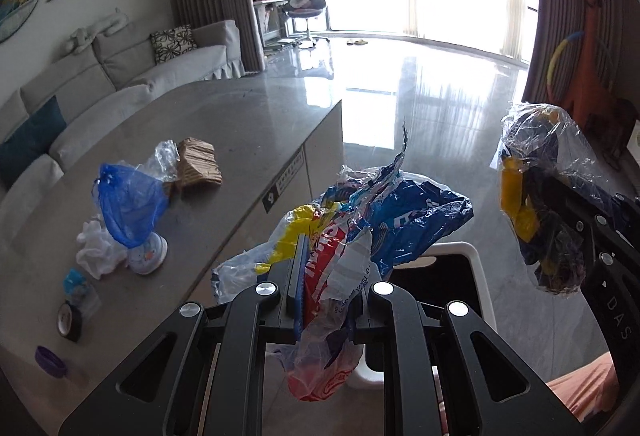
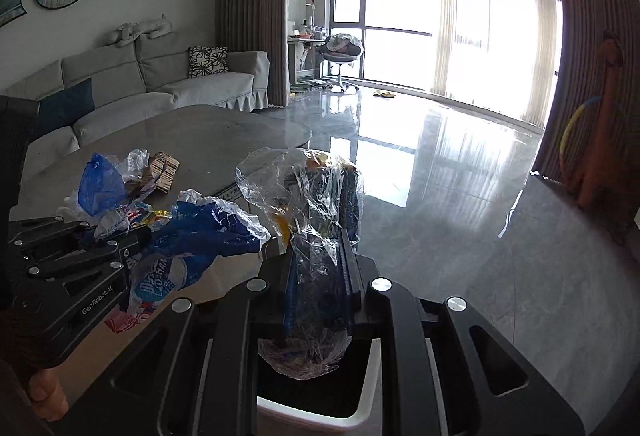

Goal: Collect trash
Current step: 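Carry both held bags over the white trash bin with both grippers, then open the left gripper over the bin while the right gripper releases the clear bag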

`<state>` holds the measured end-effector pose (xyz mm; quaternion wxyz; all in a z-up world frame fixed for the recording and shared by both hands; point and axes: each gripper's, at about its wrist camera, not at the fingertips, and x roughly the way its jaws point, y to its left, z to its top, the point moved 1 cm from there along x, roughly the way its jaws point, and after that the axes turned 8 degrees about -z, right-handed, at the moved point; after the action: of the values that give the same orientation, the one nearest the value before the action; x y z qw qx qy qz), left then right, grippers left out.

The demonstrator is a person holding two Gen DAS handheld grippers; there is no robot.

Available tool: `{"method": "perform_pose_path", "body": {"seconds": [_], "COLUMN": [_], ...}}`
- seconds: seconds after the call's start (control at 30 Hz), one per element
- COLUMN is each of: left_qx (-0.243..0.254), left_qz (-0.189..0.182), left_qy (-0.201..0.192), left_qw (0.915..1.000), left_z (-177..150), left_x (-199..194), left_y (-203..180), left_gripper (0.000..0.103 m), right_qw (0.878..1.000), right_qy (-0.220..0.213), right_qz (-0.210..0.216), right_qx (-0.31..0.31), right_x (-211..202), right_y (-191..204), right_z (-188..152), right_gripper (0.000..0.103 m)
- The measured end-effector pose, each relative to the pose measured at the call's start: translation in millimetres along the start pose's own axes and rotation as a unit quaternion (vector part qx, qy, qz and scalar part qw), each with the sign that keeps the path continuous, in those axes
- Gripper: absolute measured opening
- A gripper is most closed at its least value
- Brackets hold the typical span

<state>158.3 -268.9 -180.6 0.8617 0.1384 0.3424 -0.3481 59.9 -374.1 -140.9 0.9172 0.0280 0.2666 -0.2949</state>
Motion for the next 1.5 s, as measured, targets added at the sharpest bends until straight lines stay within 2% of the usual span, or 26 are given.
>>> {"method": "perform_pose_path", "body": {"seconds": [0.23, 0.43, 0.57, 0.7, 0.8, 0.93, 1.27, 1.4, 1.5], "left_qx": [0.019, 0.026, 0.031, 0.025, 0.038, 0.048, 0.051, 0.058, 0.060], "left_qz": [-0.012, -0.023, -0.025, -0.043, -0.046, -0.057, -0.064, -0.089, -0.093], "left_qy": [0.044, 0.059, 0.078, 0.105, 0.106, 0.108, 0.130, 0.155, 0.164], "left_qw": [0.9988, 0.9976, 0.9962, 0.9932, 0.9925, 0.9913, 0.9882, 0.9821, 0.9803], "left_z": [-12.9, -26.6, -38.9, -51.4, -57.7, -63.6, -69.6, -71.5, -77.0], "left_x": [38.8, 67.4, 89.6, 112.1, 124.4, 135.3, 169.5, 188.2, 194.1], "left_y": [-19.9, -28.2, -31.8, -38.9, -44.4, -53.3, -61.0, -67.5, -74.4], "left_gripper": [0.016, 0.017, 0.017, 0.017, 0.017, 0.017, 0.017, 0.017, 0.019], "right_qw": [1.000, 0.999, 0.997, 0.996, 0.996, 0.994, 0.988, 0.987, 0.987], "right_qy": [0.000, 0.026, 0.039, 0.051, 0.065, 0.085, 0.138, 0.153, 0.152], "right_qz": [-0.007, 0.045, 0.057, 0.054, 0.048, 0.061, 0.052, 0.043, 0.040], "right_qx": [0.004, 0.000, -0.027, -0.038, -0.032, -0.024, -0.034, -0.026, -0.029], "right_x": [18.2, 46.7, 61.2, 71.2, 83.6, 101.0, 135.4, 142.3, 141.8], "right_y": [-4.3, -1.1, 4.6, 2.2, -2.6, -5.5, -12.5, -19.8, -20.7], "right_z": [-7.4, -24.0, -35.5, -44.3, -50.8, -60.6, -87.0, -90.9, -91.4], "right_gripper": [0.019, 0.019, 0.020, 0.020, 0.020, 0.020, 0.021, 0.021, 0.021]}}
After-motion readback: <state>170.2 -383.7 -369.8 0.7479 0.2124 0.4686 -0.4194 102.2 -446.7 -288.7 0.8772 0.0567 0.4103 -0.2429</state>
